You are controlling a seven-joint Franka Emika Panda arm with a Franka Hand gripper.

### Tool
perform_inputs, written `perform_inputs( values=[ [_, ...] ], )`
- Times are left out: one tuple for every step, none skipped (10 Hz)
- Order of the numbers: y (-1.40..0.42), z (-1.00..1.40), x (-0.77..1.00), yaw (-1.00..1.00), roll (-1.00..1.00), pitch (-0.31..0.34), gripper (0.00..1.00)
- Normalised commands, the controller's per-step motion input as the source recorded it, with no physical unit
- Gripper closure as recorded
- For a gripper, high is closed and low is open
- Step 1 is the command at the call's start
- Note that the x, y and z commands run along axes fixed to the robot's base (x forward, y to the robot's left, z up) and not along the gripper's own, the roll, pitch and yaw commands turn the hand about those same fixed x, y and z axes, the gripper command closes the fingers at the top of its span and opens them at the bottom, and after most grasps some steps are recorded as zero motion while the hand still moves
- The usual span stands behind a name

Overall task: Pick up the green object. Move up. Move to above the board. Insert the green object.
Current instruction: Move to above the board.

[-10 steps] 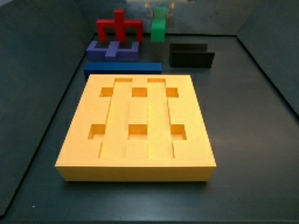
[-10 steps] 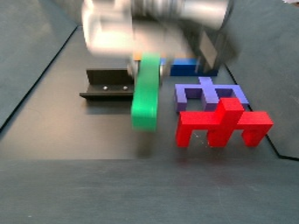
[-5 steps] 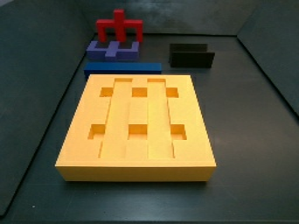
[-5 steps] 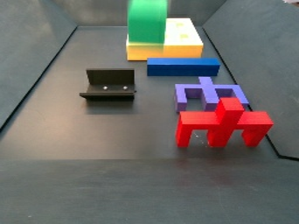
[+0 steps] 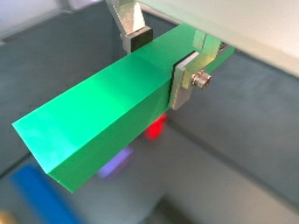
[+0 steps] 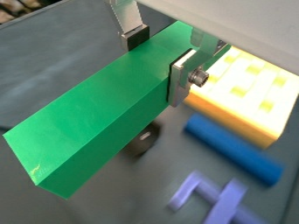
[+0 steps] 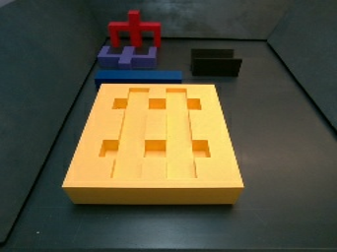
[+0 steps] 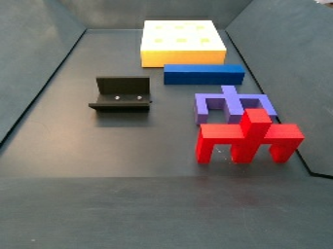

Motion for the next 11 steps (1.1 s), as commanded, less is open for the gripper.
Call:
perform_inputs(
  values=[
    [-1.40, 0.16, -0.17, 0.15, 0.15, 0.192, 1.00],
    [-1.40, 0.15, -0.17, 0.08, 0.07, 0.106, 1.00],
    [-1.40, 0.16, -0.17, 0.04, 0.04, 0.045, 1.00],
    [-1.40, 0.16, -0.18, 0.03, 0.03, 0.027, 1.00],
    [-1.40, 0.16, -0.18, 0.02, 0.01, 0.017, 1.00],
    [-1.40, 0.17, -0.18, 0.02, 0.00, 0.022, 1.00],
    [-1.40, 0.18, -0.17, 0.01, 0.00, 0.024, 1.00],
    [-1.40, 0.20, -0.16, 0.01, 0.01, 0.041, 1.00],
    [-1.40, 0.22, -0.13, 0.01, 0.01, 0.063, 1.00],
    [-0.65, 0.11, -0.04, 0.01, 0.00, 0.091, 1.00],
    [-0.19, 0.04, 0.04, 0.01, 0.01, 0.125, 1.00]
  ],
)
